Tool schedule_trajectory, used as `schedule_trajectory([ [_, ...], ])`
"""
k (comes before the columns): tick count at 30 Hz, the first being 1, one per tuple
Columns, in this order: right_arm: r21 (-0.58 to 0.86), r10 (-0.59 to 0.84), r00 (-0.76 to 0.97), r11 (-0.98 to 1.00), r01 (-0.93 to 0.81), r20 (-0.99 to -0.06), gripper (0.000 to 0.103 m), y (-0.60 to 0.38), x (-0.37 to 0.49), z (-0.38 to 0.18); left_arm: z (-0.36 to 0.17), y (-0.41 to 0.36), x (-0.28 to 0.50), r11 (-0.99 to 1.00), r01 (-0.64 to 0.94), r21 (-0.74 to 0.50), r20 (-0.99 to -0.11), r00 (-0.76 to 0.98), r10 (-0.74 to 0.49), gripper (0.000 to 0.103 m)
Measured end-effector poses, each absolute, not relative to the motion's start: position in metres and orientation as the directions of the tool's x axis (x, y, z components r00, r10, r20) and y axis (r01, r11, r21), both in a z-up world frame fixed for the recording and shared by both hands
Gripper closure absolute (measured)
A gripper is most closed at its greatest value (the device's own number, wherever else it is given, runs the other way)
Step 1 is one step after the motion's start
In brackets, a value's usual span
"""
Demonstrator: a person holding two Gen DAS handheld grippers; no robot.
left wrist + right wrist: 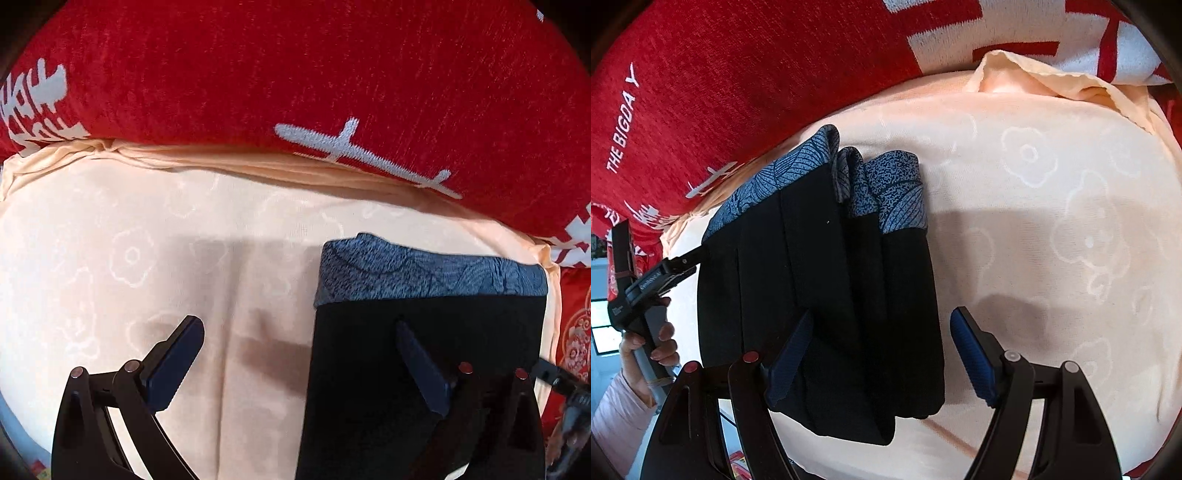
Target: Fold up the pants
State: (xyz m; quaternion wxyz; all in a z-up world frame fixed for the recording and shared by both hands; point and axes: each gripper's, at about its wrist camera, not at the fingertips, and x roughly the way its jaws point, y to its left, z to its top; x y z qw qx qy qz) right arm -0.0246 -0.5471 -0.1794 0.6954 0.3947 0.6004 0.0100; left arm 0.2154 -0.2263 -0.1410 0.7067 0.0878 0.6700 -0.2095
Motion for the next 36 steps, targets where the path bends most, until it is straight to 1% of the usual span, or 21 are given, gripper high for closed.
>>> schedule_trajectory([
  [2,0.557,0.468,0.303,0.690,0.462,-0.830,0.023,-0.554,-0.029,-0.173,-0.142,-0.225,0.211,0.897,0.415,-0.152,-0.985,0.013,-0.173,0.000],
  [5,0.650,0.510,0.407,0.634,0.418,-0.758,0.023,-0.563,-0.032,-0.156,-0.145,-0.219,0.212,0.900,0.406,-0.157,-0.985,0.007,-0.174,0.000],
  [7,0.667,0.526,0.414,0.631,0.396,-0.743,0.026,-0.562,-0.027,-0.152,-0.149,-0.216,0.214,0.904,0.397,-0.161,-0.984,0.002,-0.176,0.000],
  [8,0.669,0.535,0.406,0.638,0.381,-0.741,0.035,-0.559,-0.022,-0.153,-0.147,-0.213,0.211,0.905,0.394,-0.160,-0.985,0.001,-0.175,0.000],
  [9,0.666,0.543,0.389,0.647,0.372,-0.744,0.040,-0.556,-0.013,-0.156,-0.147,-0.212,0.212,0.906,0.392,-0.161,-0.985,0.001,-0.175,0.000],
  [10,0.664,0.554,0.367,0.649,0.372,-0.747,0.049,-0.553,-0.005,-0.162,-0.147,-0.213,0.212,0.906,0.392,-0.163,-0.984,0.001,-0.178,0.000],
  [12,0.647,0.563,0.320,0.660,0.381,-0.762,0.076,-0.551,0.006,-0.175,-0.144,-0.218,0.208,0.899,0.403,-0.173,-0.982,0.001,-0.189,0.000],
  [13,0.637,0.560,0.303,0.665,0.391,-0.771,0.083,-0.550,0.009,-0.178,-0.146,-0.226,0.207,0.894,0.411,-0.177,-0.981,0.001,-0.195,0.000],
  [14,0.637,0.555,0.311,0.668,0.386,-0.771,0.087,-0.550,0.008,-0.175,-0.146,-0.230,0.204,0.890,0.420,-0.180,-0.980,-0.001,-0.198,0.000],
  [16,0.622,0.536,0.317,0.692,0.365,-0.782,0.091,-0.550,0.001,-0.170,-0.153,-0.231,0.196,0.885,0.428,-0.186,-0.980,-0.016,-0.198,0.000],
  [18,0.596,0.521,0.290,0.714,0.367,-0.803,0.091,-0.544,-0.008,-0.173,-0.157,-0.227,0.189,0.892,0.405,-0.201,-0.978,-0.028,-0.208,0.000],
  [22,0.591,0.515,0.290,0.713,0.378,-0.807,0.091,-0.541,-0.006,-0.180,-0.165,-0.219,0.193,0.902,0.356,-0.245,-0.969,-0.068,-0.237,0.000],
  [26,0.573,0.493,0.294,0.733,0.365,-0.819,0.091,-0.540,-0.009,-0.173,-0.160,-0.218,0.189,0.892,0.394,-0.221,-0.975,-0.055,-0.217,0.000],
  [28,0.566,0.482,0.296,0.726,0.391,-0.824,0.091,-0.544,-0.016,-0.170,-0.156,-0.220,0.187,0.887,0.414,-0.203,-0.978,-0.044,-0.204,0.000],
  [31,0.558,0.470,0.302,0.717,0.418,-0.829,0.088,-0.546,-0.024,-0.165,-0.151,-0.223,0.184,0.882,0.421,-0.210,-0.977,-0.053,-0.208,0.000],
  [33,0.563,0.475,0.303,0.703,0.435,-0.826,0.077,-0.550,-0.031,-0.164,-0.152,-0.224,0.182,0.880,0.423,-0.214,-0.976,-0.059,-0.209,0.000],
  [35,0.566,0.477,0.304,0.695,0.444,-0.825,0.052,-0.553,-0.036,-0.163,-0.151,-0.225,0.181,0.879,0.427,-0.212,-0.977,-0.059,-0.207,0.000],
  [36,0.566,0.476,0.307,0.694,0.445,-0.824,0.046,-0.554,-0.038,-0.162,-0.150,-0.226,0.180,0.879,0.428,-0.210,-0.977,-0.058,-0.205,0.000],
])
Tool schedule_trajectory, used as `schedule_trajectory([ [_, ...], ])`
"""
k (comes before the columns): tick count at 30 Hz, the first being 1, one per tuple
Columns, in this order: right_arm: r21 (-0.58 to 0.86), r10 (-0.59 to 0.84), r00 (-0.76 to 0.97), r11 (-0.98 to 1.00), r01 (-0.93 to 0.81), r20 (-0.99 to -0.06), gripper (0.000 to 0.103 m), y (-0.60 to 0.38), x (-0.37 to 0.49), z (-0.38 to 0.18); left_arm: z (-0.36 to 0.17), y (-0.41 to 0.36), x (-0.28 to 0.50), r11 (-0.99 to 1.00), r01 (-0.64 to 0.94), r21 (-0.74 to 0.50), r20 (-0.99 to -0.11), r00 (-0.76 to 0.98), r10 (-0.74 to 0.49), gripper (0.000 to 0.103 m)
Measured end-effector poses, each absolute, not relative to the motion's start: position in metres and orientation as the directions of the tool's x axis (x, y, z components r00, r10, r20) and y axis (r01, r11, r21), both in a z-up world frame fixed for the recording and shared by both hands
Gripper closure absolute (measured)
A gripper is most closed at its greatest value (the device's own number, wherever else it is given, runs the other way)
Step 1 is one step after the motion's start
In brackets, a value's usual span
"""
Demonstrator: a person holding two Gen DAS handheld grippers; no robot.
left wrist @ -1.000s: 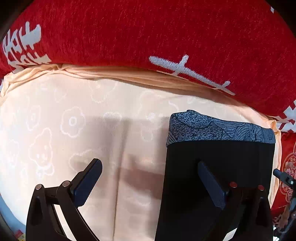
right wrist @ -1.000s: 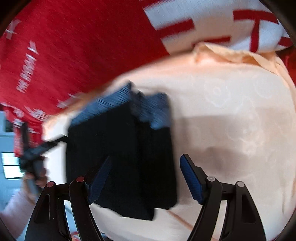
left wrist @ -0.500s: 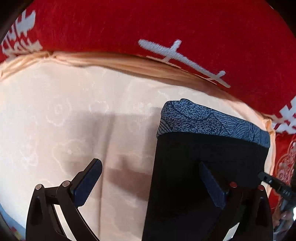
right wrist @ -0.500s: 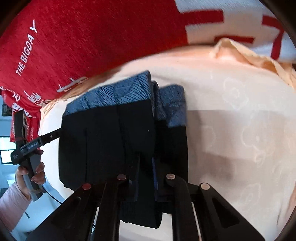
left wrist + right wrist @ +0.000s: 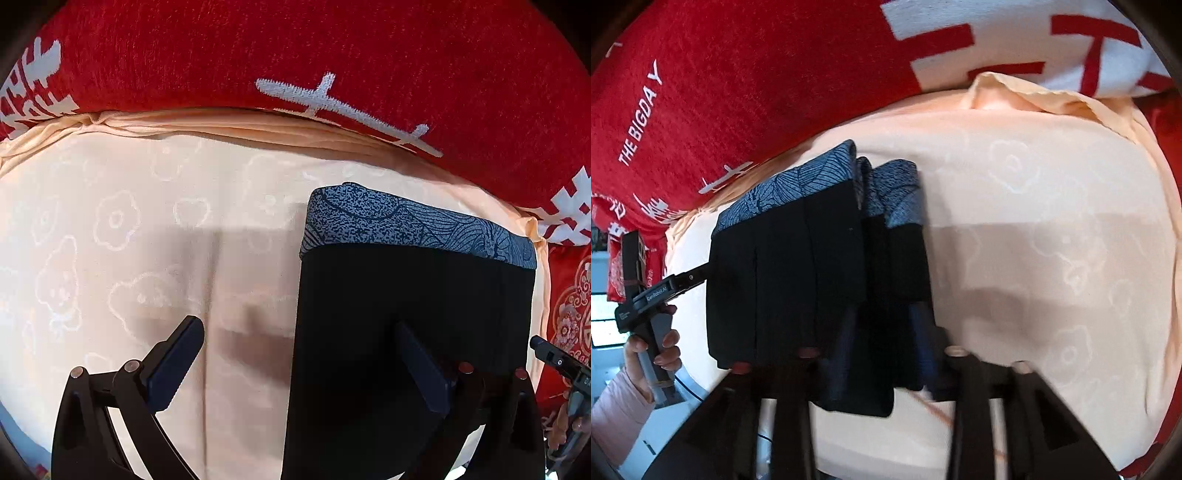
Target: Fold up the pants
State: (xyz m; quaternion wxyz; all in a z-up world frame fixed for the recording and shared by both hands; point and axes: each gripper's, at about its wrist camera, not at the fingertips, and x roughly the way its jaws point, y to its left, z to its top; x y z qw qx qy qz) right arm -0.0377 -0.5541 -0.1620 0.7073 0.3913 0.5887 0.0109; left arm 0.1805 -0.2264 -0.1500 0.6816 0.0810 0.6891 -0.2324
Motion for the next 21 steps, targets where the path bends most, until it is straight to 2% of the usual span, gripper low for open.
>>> schedule_trajectory([
  [1,0.569,0.477,0.310,0.692,0.444,-0.822,0.040,-0.554,-0.038,-0.161,-0.151,-0.230,0.180,0.879,0.429,-0.207,-0.978,-0.057,-0.203,0.000],
  [8,0.600,0.507,0.322,0.661,0.451,-0.800,0.036,-0.553,-0.041,-0.167,-0.148,-0.235,0.176,0.871,0.440,-0.218,-0.976,-0.076,-0.206,0.000],
  [11,0.617,0.523,0.329,0.648,0.446,-0.786,0.025,-0.555,-0.042,-0.169,-0.149,-0.238,0.172,0.859,0.455,-0.236,-0.972,-0.096,-0.216,0.000],
  [16,0.662,0.566,0.344,0.621,0.420,-0.749,0.025,-0.559,-0.041,-0.176,-0.157,-0.240,0.167,0.810,0.452,-0.374,-0.926,-0.227,-0.301,0.000],
  [21,0.750,0.662,0.361,0.522,0.406,-0.657,0.025,-0.566,-0.042,-0.194,-0.167,-0.237,0.167,0.774,0.460,-0.435,-0.897,-0.294,-0.329,0.000],
])
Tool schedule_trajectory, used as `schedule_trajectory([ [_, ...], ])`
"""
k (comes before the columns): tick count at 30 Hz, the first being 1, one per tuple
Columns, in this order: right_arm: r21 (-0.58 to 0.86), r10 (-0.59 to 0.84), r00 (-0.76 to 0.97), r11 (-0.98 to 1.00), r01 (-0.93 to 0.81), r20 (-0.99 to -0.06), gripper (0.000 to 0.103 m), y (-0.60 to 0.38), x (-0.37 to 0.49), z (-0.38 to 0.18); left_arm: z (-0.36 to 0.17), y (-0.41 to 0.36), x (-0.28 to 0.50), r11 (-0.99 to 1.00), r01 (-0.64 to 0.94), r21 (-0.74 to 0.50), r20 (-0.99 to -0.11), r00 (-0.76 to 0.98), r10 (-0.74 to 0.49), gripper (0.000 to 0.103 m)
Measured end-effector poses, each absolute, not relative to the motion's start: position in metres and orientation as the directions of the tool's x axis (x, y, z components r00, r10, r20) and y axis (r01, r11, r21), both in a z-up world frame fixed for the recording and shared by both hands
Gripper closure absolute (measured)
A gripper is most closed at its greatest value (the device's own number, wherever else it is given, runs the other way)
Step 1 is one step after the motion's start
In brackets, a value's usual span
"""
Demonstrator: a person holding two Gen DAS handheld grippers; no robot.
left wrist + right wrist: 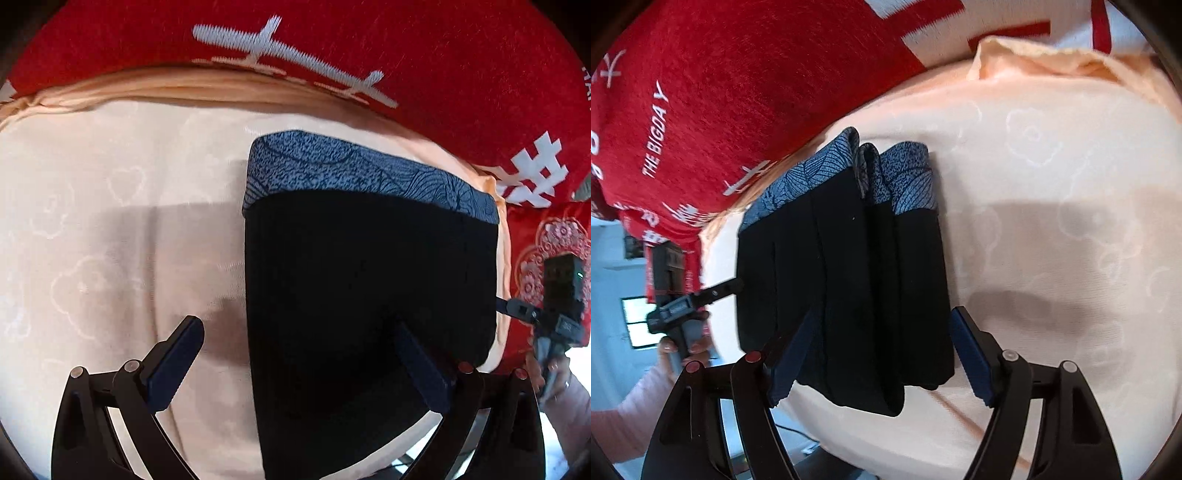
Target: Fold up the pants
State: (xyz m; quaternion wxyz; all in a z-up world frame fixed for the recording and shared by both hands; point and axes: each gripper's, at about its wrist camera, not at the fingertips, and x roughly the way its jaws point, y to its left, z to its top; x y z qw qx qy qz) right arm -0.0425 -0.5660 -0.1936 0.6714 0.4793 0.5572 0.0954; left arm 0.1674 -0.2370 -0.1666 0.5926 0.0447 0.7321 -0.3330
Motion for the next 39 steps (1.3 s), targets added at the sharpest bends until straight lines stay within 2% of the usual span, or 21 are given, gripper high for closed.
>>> schedule_trajectory([
  [3,0.784,0.703,0.366,0.472,0.403,-0.610,0.023,-0.570,-0.044,-0.207,-0.177,-0.234,0.168,0.764,0.424,-0.485,-0.868,-0.340,-0.362,0.000],
  [7,0.800,0.734,0.348,0.444,0.404,-0.584,0.022,-0.572,-0.044,-0.225,-0.185,-0.237,0.167,0.764,0.393,-0.512,-0.850,-0.358,-0.386,0.000],
  [11,0.844,0.767,0.377,0.390,0.369,-0.519,0.022,-0.571,-0.039,-0.229,-0.187,-0.253,0.162,0.749,0.402,-0.527,-0.843,-0.361,-0.399,0.000],
  [20,0.864,0.798,0.345,0.406,0.297,-0.494,0.021,-0.556,-0.005,-0.240,-0.188,-0.287,0.152,0.742,0.445,-0.502,-0.863,-0.321,-0.391,0.000],
  [24,0.870,0.801,0.364,0.368,0.326,-0.476,0.021,-0.559,-0.007,-0.244,-0.186,-0.290,0.151,0.765,0.443,-0.467,-0.881,-0.305,-0.361,0.000],
  [25,0.868,0.798,0.370,0.359,0.343,-0.476,0.022,-0.561,-0.009,-0.245,-0.184,-0.291,0.150,0.771,0.444,-0.457,-0.887,-0.293,-0.357,0.000],
  [27,0.849,0.781,0.368,0.371,0.377,-0.505,0.031,-0.561,-0.010,-0.245,-0.176,-0.293,0.144,0.773,0.460,-0.438,-0.899,-0.252,-0.359,0.007],
  [29,0.843,0.775,0.367,0.379,0.381,-0.514,0.042,-0.562,-0.013,-0.243,-0.161,-0.296,0.137,0.771,0.476,-0.424,-0.906,-0.208,-0.369,0.023],
  [32,0.854,0.776,0.391,0.355,0.380,-0.496,0.057,-0.564,-0.017,-0.235,-0.143,-0.296,0.129,0.778,0.485,-0.400,-0.915,-0.158,-0.371,0.037],
  [35,0.875,0.784,0.412,0.336,0.349,-0.465,0.064,-0.566,-0.022,-0.220,-0.124,-0.291,0.121,0.787,0.469,-0.400,-0.913,-0.136,-0.383,0.040],
  [39,0.890,0.795,0.416,0.328,0.317,-0.441,0.064,-0.563,-0.029,-0.200,-0.099,-0.280,0.100,0.791,0.480,-0.380,-0.921,-0.115,-0.373,0.040],
])
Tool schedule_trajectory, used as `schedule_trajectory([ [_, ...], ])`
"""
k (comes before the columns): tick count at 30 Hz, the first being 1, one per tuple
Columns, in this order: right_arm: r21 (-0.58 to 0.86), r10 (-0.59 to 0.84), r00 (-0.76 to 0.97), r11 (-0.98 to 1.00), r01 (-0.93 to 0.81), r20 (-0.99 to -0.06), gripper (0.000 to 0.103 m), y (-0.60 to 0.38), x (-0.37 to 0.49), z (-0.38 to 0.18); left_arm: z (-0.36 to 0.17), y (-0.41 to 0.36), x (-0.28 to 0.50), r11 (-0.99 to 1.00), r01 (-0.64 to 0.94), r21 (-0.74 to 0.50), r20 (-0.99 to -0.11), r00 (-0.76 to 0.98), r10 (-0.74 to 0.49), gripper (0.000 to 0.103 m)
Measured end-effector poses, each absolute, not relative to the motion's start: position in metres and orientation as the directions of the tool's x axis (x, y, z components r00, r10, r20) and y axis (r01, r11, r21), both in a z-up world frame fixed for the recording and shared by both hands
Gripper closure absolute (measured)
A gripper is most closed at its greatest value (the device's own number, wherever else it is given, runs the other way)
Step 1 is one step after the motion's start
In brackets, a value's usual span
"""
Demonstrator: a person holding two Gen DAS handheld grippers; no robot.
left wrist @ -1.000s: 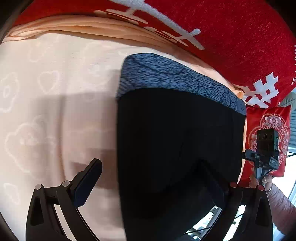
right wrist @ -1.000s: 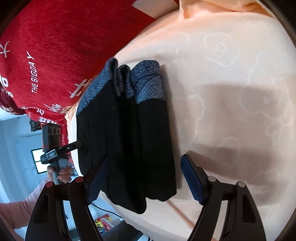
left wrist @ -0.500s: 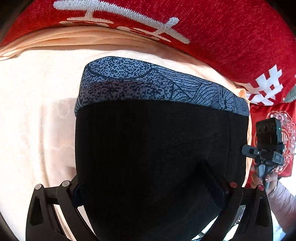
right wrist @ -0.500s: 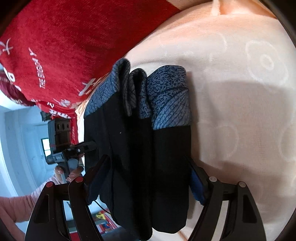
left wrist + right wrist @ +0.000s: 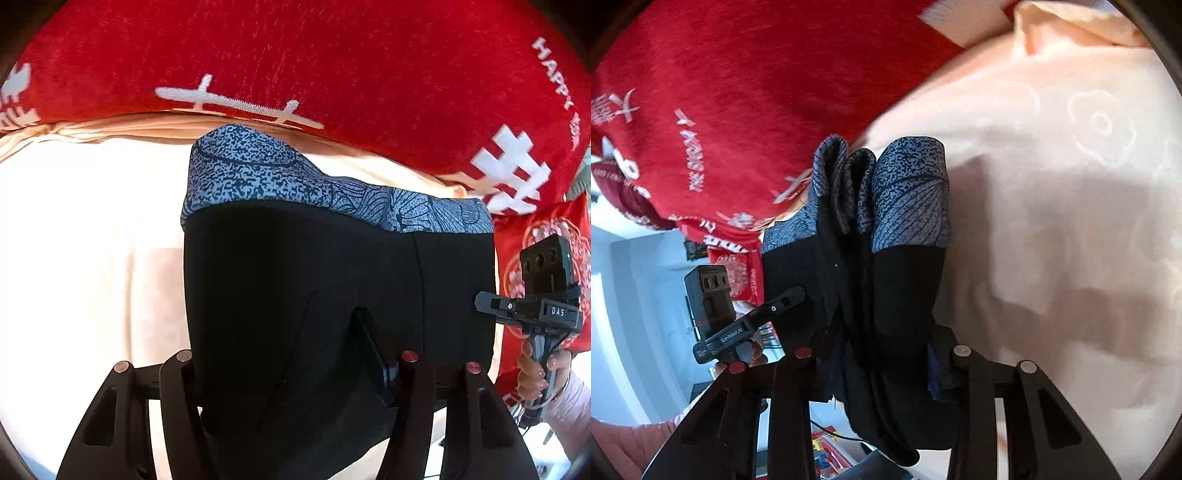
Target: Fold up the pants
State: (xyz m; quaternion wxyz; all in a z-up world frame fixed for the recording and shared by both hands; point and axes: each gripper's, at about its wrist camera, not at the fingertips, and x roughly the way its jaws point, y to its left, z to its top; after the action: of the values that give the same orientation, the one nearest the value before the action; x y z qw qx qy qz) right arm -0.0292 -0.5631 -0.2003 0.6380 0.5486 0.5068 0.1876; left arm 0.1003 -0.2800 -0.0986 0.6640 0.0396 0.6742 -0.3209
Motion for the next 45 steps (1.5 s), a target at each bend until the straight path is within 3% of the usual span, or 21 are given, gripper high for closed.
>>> schedule_trajectory([
  [12,0.895,0.798,0.428,0.296,0.334,-0.424,0.064,-0.507,-0.097,-0.177,-0.102,-0.226,0.049,0.773,0.514,-0.371,-0.927,-0.166,-0.335,0.040],
  [15,0.886,0.792,0.428,0.294,0.358,-0.435,0.064,-0.492,-0.110,-0.185,-0.123,-0.210,0.045,0.795,0.537,-0.284,-0.958,-0.131,-0.254,0.026],
  [17,0.861,0.779,0.402,0.335,0.383,-0.482,0.062,-0.481,-0.113,-0.193,-0.129,-0.202,0.046,0.801,0.539,-0.261,-0.963,-0.088,-0.254,0.006],
  [22,0.798,0.716,0.380,0.425,0.428,-0.585,0.045,-0.474,-0.111,-0.205,-0.132,-0.192,0.048,0.809,0.524,-0.266,-0.960,-0.064,-0.274,0.000],
  [29,0.668,0.575,0.355,0.541,0.511,-0.737,0.024,-0.474,-0.130,-0.188,-0.116,-0.190,0.040,0.828,0.539,-0.158,-0.981,0.012,-0.195,0.000],
  [34,0.580,0.475,0.340,0.590,0.561,-0.812,0.024,-0.478,-0.156,-0.167,-0.095,-0.170,0.028,0.816,0.572,-0.077,-0.988,0.069,-0.141,0.000],
  [42,0.528,0.408,0.341,0.576,0.624,-0.847,0.021,-0.470,-0.191,-0.141,-0.067,-0.159,-0.008,0.797,0.604,0.000,-0.993,0.096,-0.073,0.000],
  [45,0.487,0.351,0.337,0.617,0.619,-0.873,0.014,-0.459,-0.200,-0.120,-0.058,-0.158,-0.021,0.787,0.617,-0.002,-0.993,0.088,-0.072,0.000],
])
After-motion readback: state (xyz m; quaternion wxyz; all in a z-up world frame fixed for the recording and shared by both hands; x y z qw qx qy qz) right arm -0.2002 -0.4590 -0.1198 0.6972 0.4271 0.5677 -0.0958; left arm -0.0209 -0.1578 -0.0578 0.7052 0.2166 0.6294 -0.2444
